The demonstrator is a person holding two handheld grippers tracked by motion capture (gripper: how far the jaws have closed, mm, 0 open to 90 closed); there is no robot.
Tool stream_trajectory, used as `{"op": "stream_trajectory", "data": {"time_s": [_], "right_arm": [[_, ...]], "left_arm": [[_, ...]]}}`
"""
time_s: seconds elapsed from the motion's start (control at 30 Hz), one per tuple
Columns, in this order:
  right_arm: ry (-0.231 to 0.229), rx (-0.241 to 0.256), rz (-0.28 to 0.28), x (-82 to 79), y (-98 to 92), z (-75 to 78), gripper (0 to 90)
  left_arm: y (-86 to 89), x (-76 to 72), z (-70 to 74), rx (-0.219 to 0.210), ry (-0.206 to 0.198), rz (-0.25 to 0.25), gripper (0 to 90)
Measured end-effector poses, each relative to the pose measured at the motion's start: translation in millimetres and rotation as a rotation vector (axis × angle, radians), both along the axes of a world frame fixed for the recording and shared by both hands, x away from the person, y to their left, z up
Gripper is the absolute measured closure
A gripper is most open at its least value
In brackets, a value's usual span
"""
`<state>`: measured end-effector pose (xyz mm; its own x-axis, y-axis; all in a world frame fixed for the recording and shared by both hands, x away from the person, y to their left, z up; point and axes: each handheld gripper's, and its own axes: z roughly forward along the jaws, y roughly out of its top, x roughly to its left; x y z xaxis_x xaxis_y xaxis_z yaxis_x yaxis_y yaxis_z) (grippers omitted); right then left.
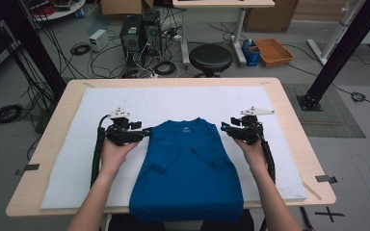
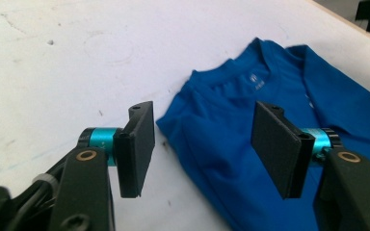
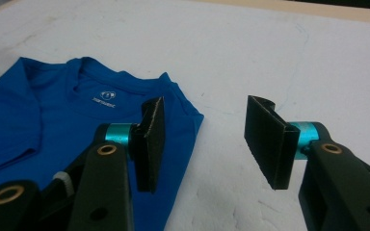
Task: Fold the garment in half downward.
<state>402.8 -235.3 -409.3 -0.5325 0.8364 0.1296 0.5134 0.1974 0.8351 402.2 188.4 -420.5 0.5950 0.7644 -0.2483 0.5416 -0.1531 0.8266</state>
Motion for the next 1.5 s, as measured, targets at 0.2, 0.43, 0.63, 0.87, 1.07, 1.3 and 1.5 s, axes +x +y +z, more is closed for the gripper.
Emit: {"op": "stream_trajectory", "data": {"time_s": [0.2,0.43,0.63,0.87,1.07,1.3,1.5], "right_arm": [[0.015,-0.002,0.002,12.0,7.4,-4.3,54.0],[0.066,-0.022,0.001,26.3,20.9,-13.0,55.1],[0.089,-0.071,0.007,39.5,34.8,-12.5,55.4],[0.15,-0.143,0.003,56.3,49.2,-19.3,58.5],[0.183,-0.21,0.004,60.8,54.8,-31.3,64.0],[0.158,-0.257,0.024,59.0,57.9,-29.5,83.7],[0.146,-0.227,0.021,58.3,55.9,-27.0,86.2]], "left_arm": [[-15.2,14.6,-3.2,0.02,0.031,0.001,41.7],[-25.9,28.6,-7.5,0.045,0.059,0.002,42.6],[-38.0,40.9,-12.7,0.105,0.085,-0.005,47.3],[-44.3,49.2,-22.5,0.173,0.124,0.001,56.6],[-48.1,47.2,-21.3,0.232,0.098,0.009,62.9],[-49.4,46.0,-20.8,0.26,0.083,0.003,75.2],[-48.2,46.1,-19.9,0.26,0.079,-0.011,85.3]]}}
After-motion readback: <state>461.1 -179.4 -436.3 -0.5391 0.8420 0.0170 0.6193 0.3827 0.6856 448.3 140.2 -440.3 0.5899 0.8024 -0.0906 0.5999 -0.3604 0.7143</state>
